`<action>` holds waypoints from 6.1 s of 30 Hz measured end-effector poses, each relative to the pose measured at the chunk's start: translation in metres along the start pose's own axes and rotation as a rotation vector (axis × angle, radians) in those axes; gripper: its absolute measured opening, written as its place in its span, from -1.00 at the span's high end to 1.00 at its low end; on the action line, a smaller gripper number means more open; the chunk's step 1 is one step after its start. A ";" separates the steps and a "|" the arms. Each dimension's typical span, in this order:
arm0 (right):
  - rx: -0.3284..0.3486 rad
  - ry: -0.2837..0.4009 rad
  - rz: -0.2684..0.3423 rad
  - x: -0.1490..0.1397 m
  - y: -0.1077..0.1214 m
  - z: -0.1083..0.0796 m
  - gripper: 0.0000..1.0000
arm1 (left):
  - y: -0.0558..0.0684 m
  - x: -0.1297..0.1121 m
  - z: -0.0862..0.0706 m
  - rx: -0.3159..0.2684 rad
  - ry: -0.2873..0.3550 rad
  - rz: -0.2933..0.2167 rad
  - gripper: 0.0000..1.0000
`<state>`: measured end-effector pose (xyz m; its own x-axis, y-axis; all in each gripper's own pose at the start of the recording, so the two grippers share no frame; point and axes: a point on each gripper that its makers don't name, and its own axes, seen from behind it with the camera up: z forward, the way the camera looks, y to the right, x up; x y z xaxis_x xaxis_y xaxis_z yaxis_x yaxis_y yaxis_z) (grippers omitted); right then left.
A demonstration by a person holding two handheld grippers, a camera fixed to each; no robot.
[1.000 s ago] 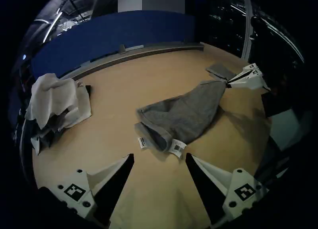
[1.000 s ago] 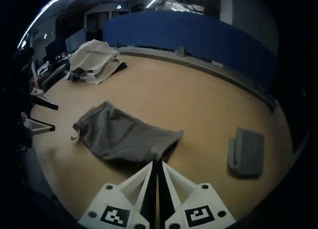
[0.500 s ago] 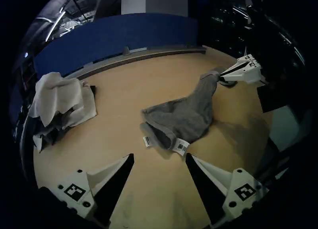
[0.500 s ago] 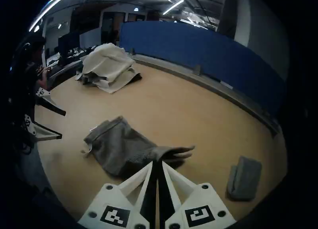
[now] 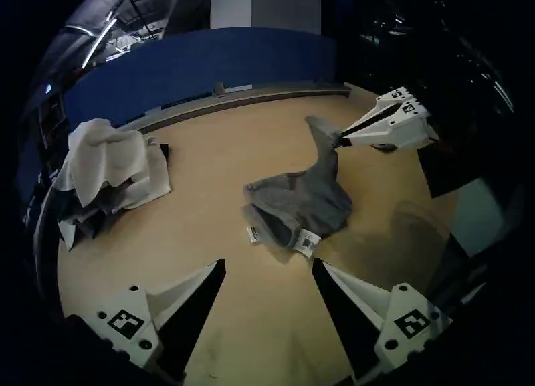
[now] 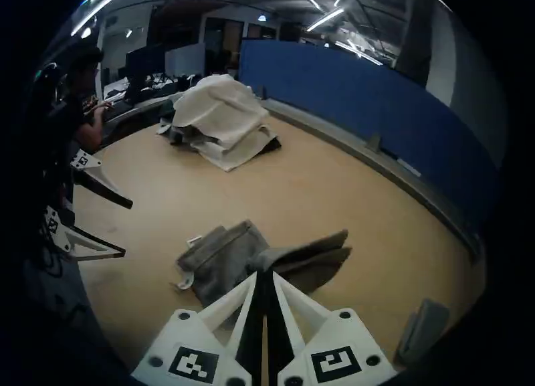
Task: Fold towel
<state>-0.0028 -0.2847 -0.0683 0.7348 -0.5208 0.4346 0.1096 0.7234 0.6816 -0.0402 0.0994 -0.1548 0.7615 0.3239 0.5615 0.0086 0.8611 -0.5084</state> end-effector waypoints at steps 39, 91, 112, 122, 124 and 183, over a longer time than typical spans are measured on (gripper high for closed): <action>0.227 -0.099 -0.016 -0.036 -0.118 0.072 0.67 | -0.019 -0.008 -0.009 0.024 0.024 -0.025 -0.93; -0.015 -0.176 0.214 -0.111 -0.045 0.042 0.80 | -0.011 0.001 -0.005 0.028 0.027 0.008 -0.94; -0.029 -0.058 0.130 -0.065 -0.026 0.021 0.88 | -0.008 0.007 -0.001 0.024 0.038 0.011 -0.94; -0.079 0.059 0.063 -0.009 -0.002 -0.005 0.88 | -0.006 0.012 -0.001 0.024 0.051 0.010 -0.93; -0.091 0.083 0.047 0.001 0.002 -0.010 0.88 | -0.005 0.013 -0.001 0.023 0.053 0.012 -0.93; -0.460 0.140 0.181 -0.002 0.236 -0.131 0.88 | 0.005 0.053 0.026 -0.008 0.084 0.007 -0.93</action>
<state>0.1089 -0.0536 0.0150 0.8484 -0.3259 0.4172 0.2324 0.9373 0.2596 -0.0166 0.1315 -0.1106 0.8130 0.2959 0.5015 0.0081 0.8555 -0.5178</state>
